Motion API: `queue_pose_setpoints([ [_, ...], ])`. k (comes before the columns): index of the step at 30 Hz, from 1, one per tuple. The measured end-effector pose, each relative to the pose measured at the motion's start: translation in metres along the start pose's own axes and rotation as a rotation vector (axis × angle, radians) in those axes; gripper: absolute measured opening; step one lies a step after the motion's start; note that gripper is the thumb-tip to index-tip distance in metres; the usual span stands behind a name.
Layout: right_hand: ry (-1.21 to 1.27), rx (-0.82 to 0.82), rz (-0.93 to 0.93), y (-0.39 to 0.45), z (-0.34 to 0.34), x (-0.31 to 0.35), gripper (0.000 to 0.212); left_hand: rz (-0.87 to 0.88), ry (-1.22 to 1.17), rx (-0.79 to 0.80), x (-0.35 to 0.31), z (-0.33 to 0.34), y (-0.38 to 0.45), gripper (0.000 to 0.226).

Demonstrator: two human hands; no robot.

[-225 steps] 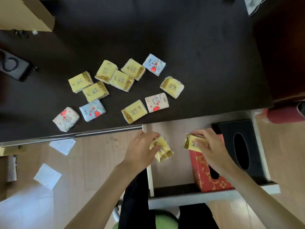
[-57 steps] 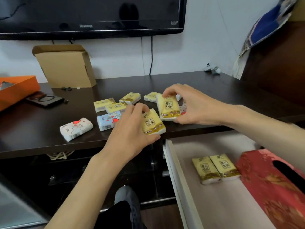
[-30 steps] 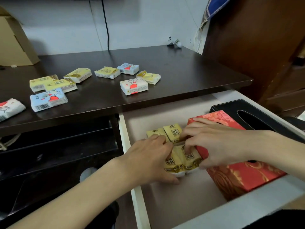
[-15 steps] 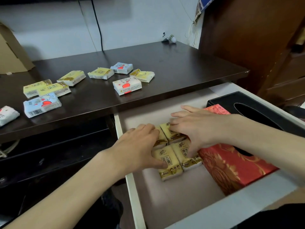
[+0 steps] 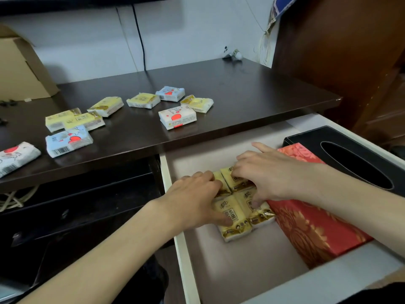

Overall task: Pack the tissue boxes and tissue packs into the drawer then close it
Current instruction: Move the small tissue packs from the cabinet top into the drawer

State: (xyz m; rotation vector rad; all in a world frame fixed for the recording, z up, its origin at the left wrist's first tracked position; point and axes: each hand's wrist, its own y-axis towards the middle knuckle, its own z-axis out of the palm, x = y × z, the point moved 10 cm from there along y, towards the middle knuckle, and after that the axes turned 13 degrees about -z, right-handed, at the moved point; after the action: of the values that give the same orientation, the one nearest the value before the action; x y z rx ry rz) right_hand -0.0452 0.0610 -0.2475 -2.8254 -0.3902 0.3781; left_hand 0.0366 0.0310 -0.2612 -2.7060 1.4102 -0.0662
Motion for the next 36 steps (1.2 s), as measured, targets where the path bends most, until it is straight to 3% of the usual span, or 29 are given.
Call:
queue_pose_setpoints([
  [3, 0.062, -0.080, -0.022, -0.006, -0.010, 0.001, 0.062, -0.001, 0.017, -0.029, 0.000, -0.005, -0.004, 0.068],
  [5, 0.146, -0.174, -0.034, -0.011, -0.023, -0.002, 0.049, -0.007, 0.005, -0.056, 0.003, -0.014, -0.006, 0.064],
  [8, 0.306, -0.353, 0.005, -0.017, -0.048, -0.012, 0.028, -0.013, -0.066, -0.150, 0.012, -0.039, -0.012, 0.052],
  [12, 0.451, -0.621, 0.093, -0.011, -0.088, -0.029, 0.017, -0.110, -0.193, -0.299, 0.049, -0.076, -0.024, 0.039],
  [17, 0.731, -0.853, 0.128, 0.030, -0.124, -0.039, 0.020, -0.281, -0.347, -0.513, 0.123, -0.116, -0.046, 0.023],
  [20, 0.836, -0.918, 0.099, 0.069, -0.147, -0.035, 0.022, -0.396, -0.389, -0.549, 0.180, -0.130, -0.050, 0.021],
  [25, 0.753, -0.828, 0.125, 0.149, -0.176, -0.038, 0.023, -0.592, -0.297, -0.501, 0.269, -0.143, -0.035, 0.029],
  [32, 0.423, -0.512, 0.179, 0.233, -0.178, -0.057, 0.048, -0.575, -0.306, -0.308, 0.314, -0.146, 0.039, 0.045],
  [36, 0.283, -0.382, 0.157, 0.248, -0.173, -0.056, 0.033, -0.569, -0.164, -0.182, 0.313, -0.133, 0.074, 0.050],
])
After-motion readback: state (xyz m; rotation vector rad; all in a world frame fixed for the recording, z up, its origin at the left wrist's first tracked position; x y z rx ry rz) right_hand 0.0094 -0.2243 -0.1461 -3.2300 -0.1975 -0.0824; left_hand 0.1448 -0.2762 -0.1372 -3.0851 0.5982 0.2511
